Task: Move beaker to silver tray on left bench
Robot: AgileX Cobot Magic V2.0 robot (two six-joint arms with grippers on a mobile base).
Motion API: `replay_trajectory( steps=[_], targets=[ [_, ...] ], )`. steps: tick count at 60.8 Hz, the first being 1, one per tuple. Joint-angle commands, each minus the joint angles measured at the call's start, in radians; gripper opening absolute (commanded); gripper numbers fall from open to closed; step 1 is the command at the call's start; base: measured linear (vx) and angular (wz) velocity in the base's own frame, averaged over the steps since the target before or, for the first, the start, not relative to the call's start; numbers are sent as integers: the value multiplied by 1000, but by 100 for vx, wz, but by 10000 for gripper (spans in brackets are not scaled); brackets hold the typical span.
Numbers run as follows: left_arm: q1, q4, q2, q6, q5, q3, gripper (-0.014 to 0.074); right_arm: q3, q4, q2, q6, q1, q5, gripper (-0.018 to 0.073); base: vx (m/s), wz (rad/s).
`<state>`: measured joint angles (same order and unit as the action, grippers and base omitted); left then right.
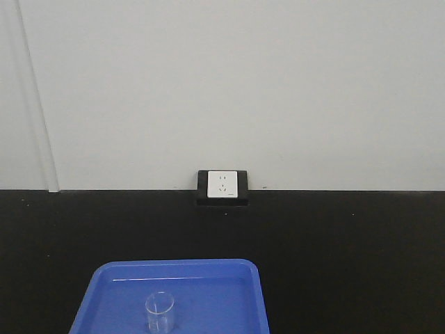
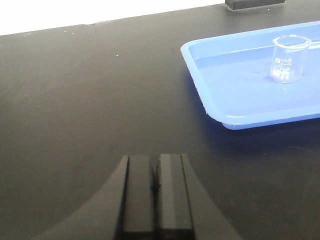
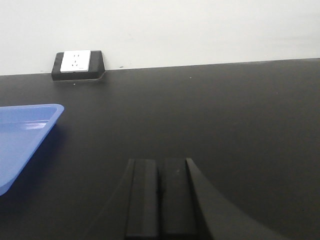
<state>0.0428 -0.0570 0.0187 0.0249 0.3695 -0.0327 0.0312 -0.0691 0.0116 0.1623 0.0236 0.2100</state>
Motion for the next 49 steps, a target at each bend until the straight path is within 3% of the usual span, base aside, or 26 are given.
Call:
replay_trajectory(
  steps=[1,14,23,29,49],
  targets=[
    [7,3,7,-2,-75,-20,1,5,-2,12,-4,-5,-97,-11,0,0],
    [7,3,7,-2,-75,-20,1,5,0,12,-4,-5,-142,-11,0,0],
    [7,3,7,-2,-75,-20,1,-13,-11,9,-22,-6,-399,-11,0,0],
    [7,3,7,-2,-75,-20,1,-96,-7,-30,-30,-6,-457,-11,0,0],
    [7,3,7,-2,-75,-20,1,-509,-8,-604,-127,-6,-458,-11,0,0]
  ],
)
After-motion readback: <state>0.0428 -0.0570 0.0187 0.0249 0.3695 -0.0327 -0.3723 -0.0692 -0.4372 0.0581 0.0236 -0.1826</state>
